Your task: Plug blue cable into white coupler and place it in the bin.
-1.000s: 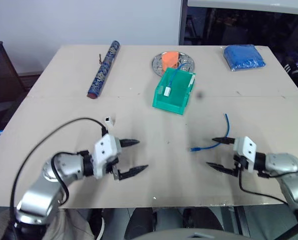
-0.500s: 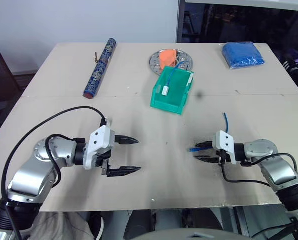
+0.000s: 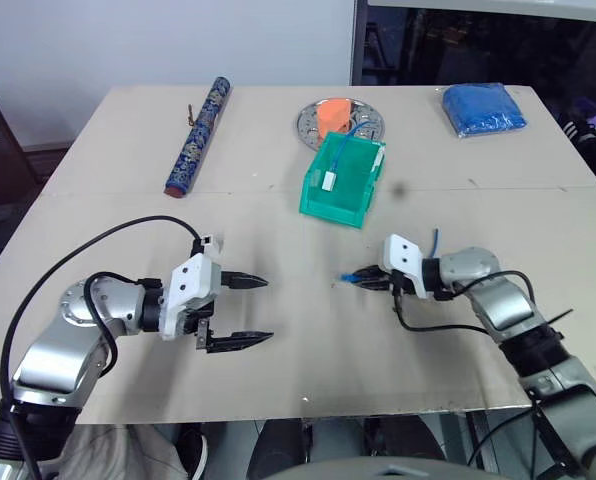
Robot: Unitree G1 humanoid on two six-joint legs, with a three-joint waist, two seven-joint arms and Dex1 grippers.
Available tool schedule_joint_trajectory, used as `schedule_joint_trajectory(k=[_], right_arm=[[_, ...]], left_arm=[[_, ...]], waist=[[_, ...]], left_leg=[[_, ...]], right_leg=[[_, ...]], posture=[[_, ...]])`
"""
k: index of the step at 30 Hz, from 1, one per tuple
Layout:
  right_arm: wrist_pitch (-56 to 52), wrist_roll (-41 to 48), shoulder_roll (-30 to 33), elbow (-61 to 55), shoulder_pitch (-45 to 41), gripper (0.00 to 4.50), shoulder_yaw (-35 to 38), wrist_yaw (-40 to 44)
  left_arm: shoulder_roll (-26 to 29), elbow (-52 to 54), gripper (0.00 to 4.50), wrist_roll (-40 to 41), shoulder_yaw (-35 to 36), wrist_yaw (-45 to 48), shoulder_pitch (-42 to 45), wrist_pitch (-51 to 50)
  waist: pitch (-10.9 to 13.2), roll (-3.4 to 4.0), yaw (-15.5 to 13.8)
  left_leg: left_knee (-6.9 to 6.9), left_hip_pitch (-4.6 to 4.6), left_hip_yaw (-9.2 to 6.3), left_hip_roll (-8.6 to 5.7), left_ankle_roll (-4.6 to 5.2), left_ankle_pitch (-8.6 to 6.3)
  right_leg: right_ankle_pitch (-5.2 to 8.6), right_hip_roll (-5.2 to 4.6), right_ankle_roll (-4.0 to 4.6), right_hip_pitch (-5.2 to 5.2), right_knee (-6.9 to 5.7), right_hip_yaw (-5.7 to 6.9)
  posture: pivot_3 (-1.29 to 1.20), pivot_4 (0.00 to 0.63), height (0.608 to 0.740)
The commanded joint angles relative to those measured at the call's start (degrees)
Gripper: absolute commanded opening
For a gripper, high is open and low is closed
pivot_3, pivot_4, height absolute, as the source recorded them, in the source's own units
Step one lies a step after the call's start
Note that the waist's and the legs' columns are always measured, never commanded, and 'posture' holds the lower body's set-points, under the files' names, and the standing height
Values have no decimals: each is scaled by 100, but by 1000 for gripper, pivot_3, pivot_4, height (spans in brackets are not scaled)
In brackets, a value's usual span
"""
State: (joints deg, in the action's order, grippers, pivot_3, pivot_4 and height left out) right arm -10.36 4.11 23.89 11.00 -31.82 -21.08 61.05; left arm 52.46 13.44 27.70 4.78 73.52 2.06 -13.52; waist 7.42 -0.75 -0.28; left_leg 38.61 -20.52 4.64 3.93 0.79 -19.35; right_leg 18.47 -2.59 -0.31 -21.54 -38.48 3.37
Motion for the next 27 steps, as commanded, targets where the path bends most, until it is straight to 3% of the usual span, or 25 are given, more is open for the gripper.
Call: schedule_joint_trajectory(k=[1, 2, 3, 4, 11, 17, 20, 27], right_arm=[[188, -98, -247, 413, -229, 71, 55, -219], [187, -40, -277, 428, -256, 71, 111, -199], [137, 50, -252, 350, -228, 808, 192, -155], [107, 104, -223, 283, -197, 1024, 241, -118], [102, 858, 127, -1408, 1066, 3999, 1324, -547], [-102, 1715, 224, -2778, 2921, 3999, 2346, -964], [112, 1801, 242, -2963, 3746, 3999, 2672, -1079], [359, 1753, 230, -2992, 4475, 3999, 2842, -1314]], left_arm=[[-150, -73, 4500, 35, 133, -124, 3, 72], [-206, -88, 4500, 60, 118, -157, 26, 42], [-258, -108, 4500, 78, 94, -172, 64, 19], [-288, -118, 4500, 81, 80, -171, 86, 8], [-456, -406, 4500, -151, -400, 38, 574, 82], [-1222, -1400, 4500, -1084, -1185, -695, 2165, -20], [-1599, -1961, 4500, -1443, -1583, -609, 2783, 289], [-1992, -4069, 4500, -2269, -2332, 122, 3856, 1504]], waist=[[1, 2, 8], [1, 2, 29], [1, 2, 42], [2, 2, 48], [2, 0, -10], [3, -10, -71], [-2, -18, -81], [-1, -20, 45]], left_leg=[[19, -22, -2, 1, 0, 0], [39, -28, -1, 3, 0, 0], [57, -30, -2, 6, 0, 0], [56, -32, -1, 6, 0, 0], [54, -44, -11, 2, 0, 0], [58, -45, -36, -11, 0, 0], [63, -43, -54, -55, 1, 0], [62, -12, -64, -71, 2, 0]], right_leg=[[0, 0, 0, -16, -14, 4], [0, 0, -1, -17, -35, 5], [0, -3, -1, -13, -35, 2], [0, -5, -1, -12, -34, 2], [0, -13, -3, -11, -34, 0], [-3, 10, -13, -7, -30, -5], [-12, 6, -28, -3, -35, -20], [-15, 40, -37, -5, -35, -106]], posture=[[0, 150, 740], [0, 150, 740], [0, 150, 740], [0, 150, 740], [0, 150, 740], [0, 150, 740], [0, 150, 740], [0, 150, 740]])
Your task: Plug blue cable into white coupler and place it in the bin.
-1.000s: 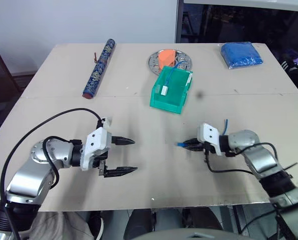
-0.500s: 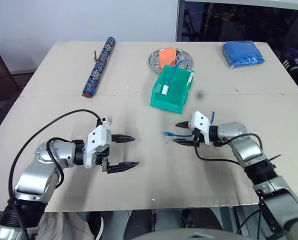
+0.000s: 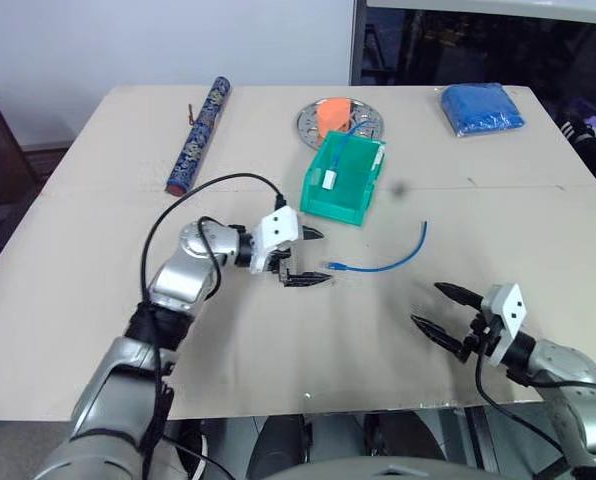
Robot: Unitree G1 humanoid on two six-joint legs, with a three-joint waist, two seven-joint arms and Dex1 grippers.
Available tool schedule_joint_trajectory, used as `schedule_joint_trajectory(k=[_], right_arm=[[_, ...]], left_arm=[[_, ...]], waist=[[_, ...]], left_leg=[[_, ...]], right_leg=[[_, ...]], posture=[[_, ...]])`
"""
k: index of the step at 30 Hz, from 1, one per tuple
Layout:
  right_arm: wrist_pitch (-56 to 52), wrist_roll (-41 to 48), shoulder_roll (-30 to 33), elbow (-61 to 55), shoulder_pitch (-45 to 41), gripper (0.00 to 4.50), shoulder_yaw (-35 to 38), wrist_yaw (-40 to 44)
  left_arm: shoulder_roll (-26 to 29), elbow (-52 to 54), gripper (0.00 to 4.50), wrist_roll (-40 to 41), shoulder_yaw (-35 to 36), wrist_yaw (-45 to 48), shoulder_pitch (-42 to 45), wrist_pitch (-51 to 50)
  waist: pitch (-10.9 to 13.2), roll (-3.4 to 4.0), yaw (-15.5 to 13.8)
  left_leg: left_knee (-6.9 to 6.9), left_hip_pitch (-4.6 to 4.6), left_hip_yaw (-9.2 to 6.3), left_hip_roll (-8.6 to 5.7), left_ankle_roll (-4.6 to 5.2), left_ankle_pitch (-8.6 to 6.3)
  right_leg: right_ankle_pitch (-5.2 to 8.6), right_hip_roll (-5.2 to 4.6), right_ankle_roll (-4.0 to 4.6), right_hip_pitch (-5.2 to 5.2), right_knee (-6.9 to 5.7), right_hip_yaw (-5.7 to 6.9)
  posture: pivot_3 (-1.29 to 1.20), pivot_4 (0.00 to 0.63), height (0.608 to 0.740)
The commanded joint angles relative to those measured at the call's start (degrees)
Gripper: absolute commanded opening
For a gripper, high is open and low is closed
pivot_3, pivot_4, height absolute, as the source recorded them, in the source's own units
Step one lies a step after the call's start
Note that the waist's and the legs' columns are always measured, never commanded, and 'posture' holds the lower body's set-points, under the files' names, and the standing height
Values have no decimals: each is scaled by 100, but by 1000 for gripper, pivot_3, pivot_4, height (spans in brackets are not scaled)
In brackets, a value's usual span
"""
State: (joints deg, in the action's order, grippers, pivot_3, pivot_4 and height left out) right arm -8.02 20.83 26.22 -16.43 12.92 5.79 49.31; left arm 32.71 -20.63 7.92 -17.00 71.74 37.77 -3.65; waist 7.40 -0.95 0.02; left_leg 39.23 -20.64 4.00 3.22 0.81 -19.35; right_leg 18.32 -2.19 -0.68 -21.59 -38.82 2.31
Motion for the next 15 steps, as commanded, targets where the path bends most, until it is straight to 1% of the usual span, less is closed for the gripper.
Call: schedule_joint_trajectory(k=[1, 3, 7, 10, 11, 12, 13, 14, 15], right_arm=[[119, 95, -8, -275, 0, 3999, 158, -188], [90, 151, -18, -342, 5, 3999, 165, -262], [53, 311, 5, -552, 85, 3999, 120, -233], [30, 426, 66, -700, 198, 4051, 94, -148], [28, 441, 84, -722, 218, 4051, 87, -138], [27, 452, 97, -731, 227, 4051, 83, -141], [37, 482, 111, -738, 234, 4051, 80, -119], [42, 505, 122, -741, 236, 4051, 77, -106], [52, 519, 135, -738, 231, 4051, 73, -89]], left_arm=[[-42, -1037, 4500, -443, -251, 378, 441, 743], [-128, -1752, 4500, -730, -387, 398, 737, 1215], [-386, -2670, 4500, -837, -365, 454, 1132, 1702], [-560, -2927, 3625, -819, -345, 597, 1213, 1990], [-605, -2963, 3182, -795, -328, 654, 1218, 2053], [-640, -2981, 2983, -774, -310, 702, 1214, 2100], [-672, -2970, 2398, -752, -297, 754, 1191, 2162], [-693, -2955, 2171, -738, -291, 801, 1166, 2207], [-711, -2932, 1768, -731, -284, 832, 1135, 2245]], waist=[[0, 0, 18], [-1, -2, 6], [-3, -5, -51], [-5, -6, -84], [-5, -7, -93], [-6, -8, -100], [-7, -10, -100], [-8, -11, -97], [-8, -12, -94]], left_leg=[[0, 2, -6, 1, 0, 0], [1, 0, -13, 0, 0, 0], [3, -1, -12, -2, 0, 0], [5, 0, -12, -3, 0, 0], [6, 0, -14, -4, 0, 0], [7, -1, -20, -6, 0, 0], [14, -1, -31, -7, 1, 0], [19, -1, -34, -8, 1, 1], [21, -2, -35, -9, 3, 1]], right_leg=[[0, 7, 0, -2, -1, -9], [0, 13, 0, -4, -2, -9], [0, 12, -1, -3, -1, -18], [-2, 12, -4, -2, -1, -25], [-3, 11, -5, -1, -2, -28], [-3, 12, -6, 2, -3, -31], [-4, 14, -7, 6, -4, -35], [-5, 16, -8, 10, -5, -41], [-6, 17, -10, 11, -5, -49]], posture=[[0, 150, 740], [0, 150, 740], [0, 150, 740], [0, 150, 740], [0, 150, 740], [0, 150, 740], [0, 150, 740], [0, 150, 740], [0, 150, 740]])
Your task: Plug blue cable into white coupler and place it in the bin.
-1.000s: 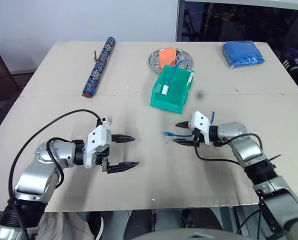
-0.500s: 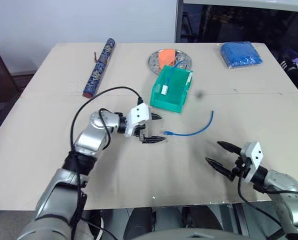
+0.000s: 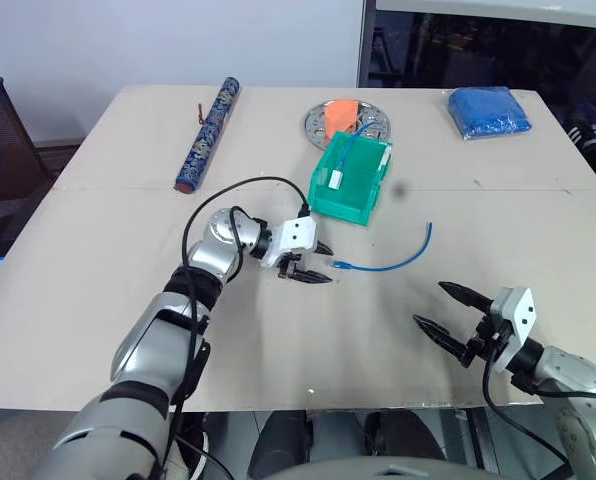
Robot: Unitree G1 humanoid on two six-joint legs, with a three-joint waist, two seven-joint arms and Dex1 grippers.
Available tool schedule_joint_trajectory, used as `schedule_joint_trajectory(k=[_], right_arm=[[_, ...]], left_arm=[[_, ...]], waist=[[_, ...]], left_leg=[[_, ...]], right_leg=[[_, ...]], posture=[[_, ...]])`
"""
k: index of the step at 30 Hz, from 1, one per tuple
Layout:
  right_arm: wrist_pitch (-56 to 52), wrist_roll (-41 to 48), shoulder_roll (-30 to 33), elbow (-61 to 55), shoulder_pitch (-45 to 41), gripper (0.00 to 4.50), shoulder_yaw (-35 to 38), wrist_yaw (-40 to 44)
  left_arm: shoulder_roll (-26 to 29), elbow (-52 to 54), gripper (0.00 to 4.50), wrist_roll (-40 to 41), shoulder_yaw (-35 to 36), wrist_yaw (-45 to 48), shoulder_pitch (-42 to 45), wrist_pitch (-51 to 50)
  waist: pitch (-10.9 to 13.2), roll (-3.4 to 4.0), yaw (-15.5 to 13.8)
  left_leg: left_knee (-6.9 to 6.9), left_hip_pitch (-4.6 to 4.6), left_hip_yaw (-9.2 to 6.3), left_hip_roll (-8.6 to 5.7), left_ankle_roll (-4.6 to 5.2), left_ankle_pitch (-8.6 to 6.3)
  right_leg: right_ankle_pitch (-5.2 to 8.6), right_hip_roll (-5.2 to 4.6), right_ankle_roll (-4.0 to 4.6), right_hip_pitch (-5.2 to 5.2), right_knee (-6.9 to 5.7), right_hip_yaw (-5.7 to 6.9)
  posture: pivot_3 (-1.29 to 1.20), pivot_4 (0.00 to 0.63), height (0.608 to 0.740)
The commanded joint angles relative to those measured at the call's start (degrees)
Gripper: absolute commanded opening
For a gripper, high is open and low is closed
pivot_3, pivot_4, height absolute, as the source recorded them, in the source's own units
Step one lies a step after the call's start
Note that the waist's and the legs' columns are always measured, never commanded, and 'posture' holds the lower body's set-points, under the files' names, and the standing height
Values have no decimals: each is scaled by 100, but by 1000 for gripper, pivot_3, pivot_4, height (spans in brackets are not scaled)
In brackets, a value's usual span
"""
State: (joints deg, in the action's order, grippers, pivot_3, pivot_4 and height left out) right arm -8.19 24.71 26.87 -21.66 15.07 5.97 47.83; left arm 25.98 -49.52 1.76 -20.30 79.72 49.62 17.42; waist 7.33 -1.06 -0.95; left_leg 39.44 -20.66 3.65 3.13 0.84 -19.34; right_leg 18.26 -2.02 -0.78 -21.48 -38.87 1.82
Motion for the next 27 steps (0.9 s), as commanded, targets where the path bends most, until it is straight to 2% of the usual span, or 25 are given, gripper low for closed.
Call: schedule_joint_trajectory(k=[1, 2, 3, 9, 12, 15, 18, 20, 23, 27], right_arm=[[76, 139, 80, -212, 11, 4051, 51, 69], [63, 162, 91, -220, -1, 4051, 48, 81], [49, 188, 100, -230, -11, 4051, 44, 91], [-79, 342, 177, -231, -19, 4051, 31, 127], [-425, 637, 122, -365, 11, 4051, 14, -21], [-1263, 1462, -78, -717, -19, 4051, -101, -393], [-1785, 2031, -469, -875, -333, 4051, -215, -911], [-1967, 2285, -709, -887, -586, 4051, -223, -1178], [-2112, 2942, -1415, -879, -1365, 4051, -208, -1863], [-2193, 3489, -1830, -824, -1891, 4051, -71, -2308]], left_arm=[[-49, -34, 1254, -117, 54, 53, -69, 166], [-52, -21, 763, -118, 60, 74, -88, 195], [-53, -6, 67, -121, 74, 93, -105, 214], [-108, 237, 24, 89, 277, 299, -202, -22], [-246, 675, 24, 536, 556, 349, -247, -963], [-534, 1735, 24, 1611, 1072, 183, -265, -3178], [-722, 2692, 24, 2529, 1462, -91, -313, -4899], [-768, 3115, 24, 2869, 1590, -250, -370, -5553], [-898, 3426, 24, 3320, 1810, -515, -383, -6188], [-885, 3625, 24, 3620, 1888, -578, -386, -6616]], waist=[[-2, -4, 11], [-2, -4, 17], [-3, -4, 17], [-2, -4, 15], [-2, -3, 15], [1, -4, 13], [0, -4, 35], [-1, -2, 74], [-1, -2, 150], [-1, -2, 158]], left_leg=[[1, -1, 0, -2, 1, 0], [1, -1, 1, -4, 1, 0], [1, -2, 1, -4, 2, -1], [-7, -8, -13, -3, 2, -1], [-7, -10, -13, 2, 2, -1], [-5, -24, -22, 5, 2, -1], [-1, -30, -43, 9, 1, -1], [-2, -27, -61, 3, 1, 0], [-2, -22, -92, -9, 1, 0], [-3, -24, -104, -16, 0, 0]], right_leg=[[-1, 1, -2, 0, 0, -6], [-2, 1, -4, 0, 1, -10], [-3, 1, -6, -2, 1, -13], [-3, 1, -8, -7, 4, -7], [-2, 0, -9, -7, 4, -9], [-2, -3, -9, -13, 4, -4], [-2, -18, -9, -12, 2, 6], [-2, -23, -9, -10, 1, -4], [-2, -16, -9, -7, 1, -15], [-2, -6, -9, -8, 1, -14]], posture=[[0, 150, 740], [0, 150, 740], [0, 150, 740], [0, 150, 740], [0, 150, 740], [0, 150, 740], [0, 150, 740], [0, 150, 740], [0, 150, 740], [0, 150, 740]])
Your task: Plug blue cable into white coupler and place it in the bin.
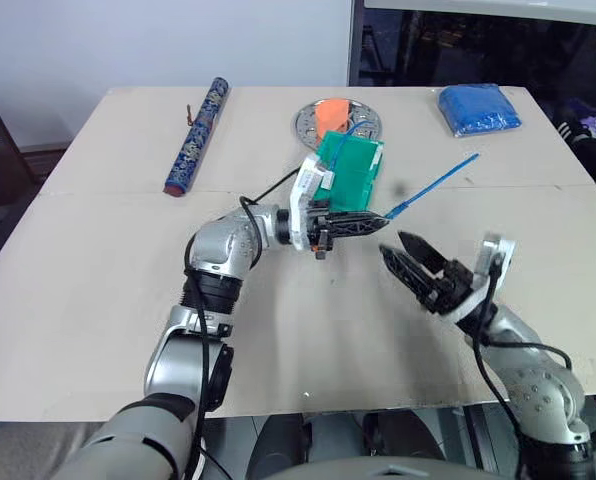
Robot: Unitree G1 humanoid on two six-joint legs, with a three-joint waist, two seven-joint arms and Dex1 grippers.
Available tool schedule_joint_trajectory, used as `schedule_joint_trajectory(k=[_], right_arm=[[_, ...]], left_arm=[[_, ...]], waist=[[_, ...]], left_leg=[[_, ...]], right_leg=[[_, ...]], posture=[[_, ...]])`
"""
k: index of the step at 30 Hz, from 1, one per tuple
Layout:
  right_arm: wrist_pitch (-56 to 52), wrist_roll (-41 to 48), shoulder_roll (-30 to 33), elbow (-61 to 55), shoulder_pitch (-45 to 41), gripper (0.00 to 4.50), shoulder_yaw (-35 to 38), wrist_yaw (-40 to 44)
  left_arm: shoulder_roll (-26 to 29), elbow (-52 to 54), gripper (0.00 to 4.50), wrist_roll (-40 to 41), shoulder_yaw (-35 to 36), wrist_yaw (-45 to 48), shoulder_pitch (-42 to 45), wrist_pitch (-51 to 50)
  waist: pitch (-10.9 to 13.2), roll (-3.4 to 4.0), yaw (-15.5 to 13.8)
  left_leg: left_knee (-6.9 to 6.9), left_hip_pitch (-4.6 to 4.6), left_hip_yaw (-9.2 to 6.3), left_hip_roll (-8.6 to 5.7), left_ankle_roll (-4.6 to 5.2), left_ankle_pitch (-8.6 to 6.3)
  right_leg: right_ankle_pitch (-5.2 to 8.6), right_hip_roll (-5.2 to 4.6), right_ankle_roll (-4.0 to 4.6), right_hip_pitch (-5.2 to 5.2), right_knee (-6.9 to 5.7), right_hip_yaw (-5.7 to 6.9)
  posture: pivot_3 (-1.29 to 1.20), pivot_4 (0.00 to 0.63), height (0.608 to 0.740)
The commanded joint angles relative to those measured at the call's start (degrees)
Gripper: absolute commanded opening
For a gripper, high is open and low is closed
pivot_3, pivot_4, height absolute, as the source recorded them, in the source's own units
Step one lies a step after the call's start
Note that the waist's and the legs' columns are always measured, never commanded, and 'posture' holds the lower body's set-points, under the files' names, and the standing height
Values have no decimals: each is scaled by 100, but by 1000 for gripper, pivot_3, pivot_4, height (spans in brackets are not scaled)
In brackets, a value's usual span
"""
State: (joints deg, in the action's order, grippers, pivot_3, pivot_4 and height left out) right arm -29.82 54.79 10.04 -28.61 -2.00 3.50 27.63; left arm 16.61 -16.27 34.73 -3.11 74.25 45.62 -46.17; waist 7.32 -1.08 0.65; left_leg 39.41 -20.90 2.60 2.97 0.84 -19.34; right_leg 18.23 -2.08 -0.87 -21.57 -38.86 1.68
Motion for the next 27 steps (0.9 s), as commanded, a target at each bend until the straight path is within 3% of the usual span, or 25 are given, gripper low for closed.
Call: schedule_joint_trajectory(k=[1, 7, 11, 15, 16, 27], right_arm=[[-49, 606, -190, -127, -275, 4051, 192, -338], [-148, 926, -133, -183, -420, 4051, 178, -361], [-180, 967, -27, -218, -411, 2336, 65, -243], [-200, 983, 19, -235, -411, 286, -14, -193], [-208, 985, 25, -238, -418, 30, -32, -184], [-279, 1057, -10, -189, -527, 30, -127, -245]], left_arm=[[68, 324, 24, 381, 179, -6, 12, -329], [204, 361, 24, 562, 148, 114, -6, -545], [368, 299, 0, 645, 83, 374, 4, -679], [372, 232, 0, 680, 122, 366, 40, -739], [373, 222, 0, 686, 131, 354, 45, -757], [363, 339, 0, 700, 112, 280, -98, -767]], waist=[[0, 0, 0], [0, 1, 11], [0, 1, 20], [0, 1, 17], [0, 1, 17], [1, 1, 18]], left_leg=[[0, 0, -3, -6, 0, 0], [-2, -7, -23, -28, 0, 0], [-6, -4, -50, -34, 0, 0], [-6, -4, -71, -41, 0, 0], [-6, -4, -73, -45, 0, 0], [-6, -6, -144, -75, 0, 0]], right_leg=[[0, 3, 0, 0, 0, -1], [0, -4, -1, -2, 1, -13], [1, 4, -2, -2, 2, -18], [1, 4, -2, -2, 0, -16], [1, 3, -2, -2, 0, -17], [1, -6, -2, -1, 0, -23]], posture=[[0, 150, 740], [0, 150, 740], [0, 150, 740], [0, 150, 740], [0, 150, 740], [0, 150, 740]])
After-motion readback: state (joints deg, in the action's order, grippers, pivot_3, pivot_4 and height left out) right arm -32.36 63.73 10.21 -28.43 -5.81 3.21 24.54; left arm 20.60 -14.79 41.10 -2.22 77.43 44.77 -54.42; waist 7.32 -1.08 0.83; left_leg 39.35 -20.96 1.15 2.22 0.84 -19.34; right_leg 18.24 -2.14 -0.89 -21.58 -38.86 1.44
